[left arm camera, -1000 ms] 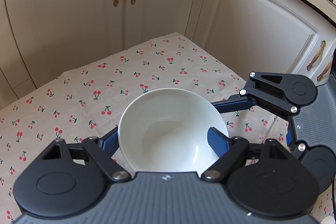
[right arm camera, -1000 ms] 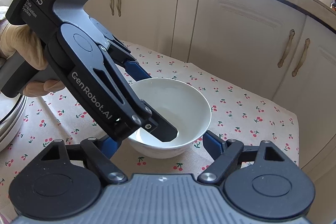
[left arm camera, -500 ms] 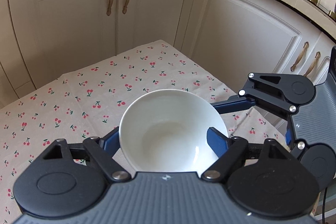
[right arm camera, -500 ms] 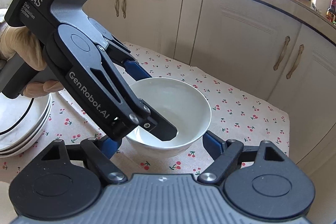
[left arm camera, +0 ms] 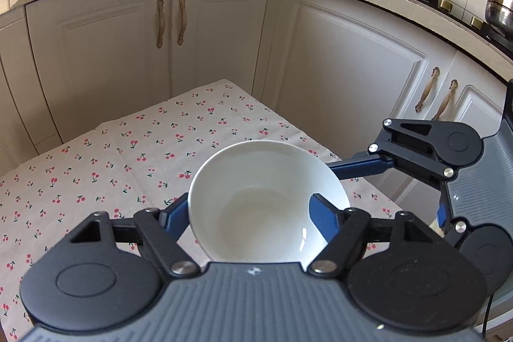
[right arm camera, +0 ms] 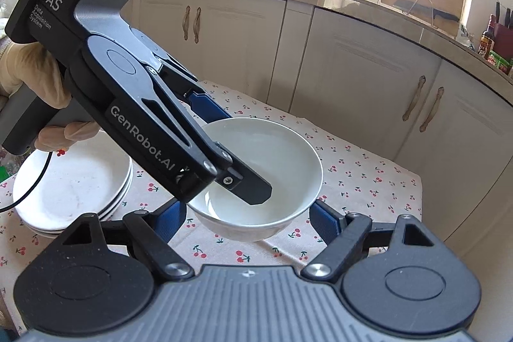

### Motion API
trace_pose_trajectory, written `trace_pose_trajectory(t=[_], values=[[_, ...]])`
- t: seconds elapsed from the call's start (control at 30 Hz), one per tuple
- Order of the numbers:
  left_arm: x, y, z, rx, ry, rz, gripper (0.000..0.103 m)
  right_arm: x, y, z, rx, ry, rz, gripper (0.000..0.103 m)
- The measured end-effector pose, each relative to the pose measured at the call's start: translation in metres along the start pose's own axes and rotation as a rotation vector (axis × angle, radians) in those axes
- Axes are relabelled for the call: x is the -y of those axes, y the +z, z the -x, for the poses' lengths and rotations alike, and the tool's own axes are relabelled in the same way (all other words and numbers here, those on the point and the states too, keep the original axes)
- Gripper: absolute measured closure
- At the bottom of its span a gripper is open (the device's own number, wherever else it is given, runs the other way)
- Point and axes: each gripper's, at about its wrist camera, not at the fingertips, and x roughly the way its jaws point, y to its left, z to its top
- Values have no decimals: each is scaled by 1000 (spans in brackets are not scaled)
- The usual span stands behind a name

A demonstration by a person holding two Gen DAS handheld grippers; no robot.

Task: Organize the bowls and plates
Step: 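Lift the small white bowl with both tools and lower it onto the nested bowls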

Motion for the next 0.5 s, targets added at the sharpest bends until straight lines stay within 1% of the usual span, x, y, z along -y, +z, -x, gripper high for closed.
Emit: trace_pose_trajectory(t=[0.27, 0.5], values=[[29, -15, 34, 16, -4, -20, 26, -24, 0, 39, -1, -18, -10, 16], [55, -34, 48, 9, -29, -29, 26, -43, -17, 66, -14, -34, -21, 16]])
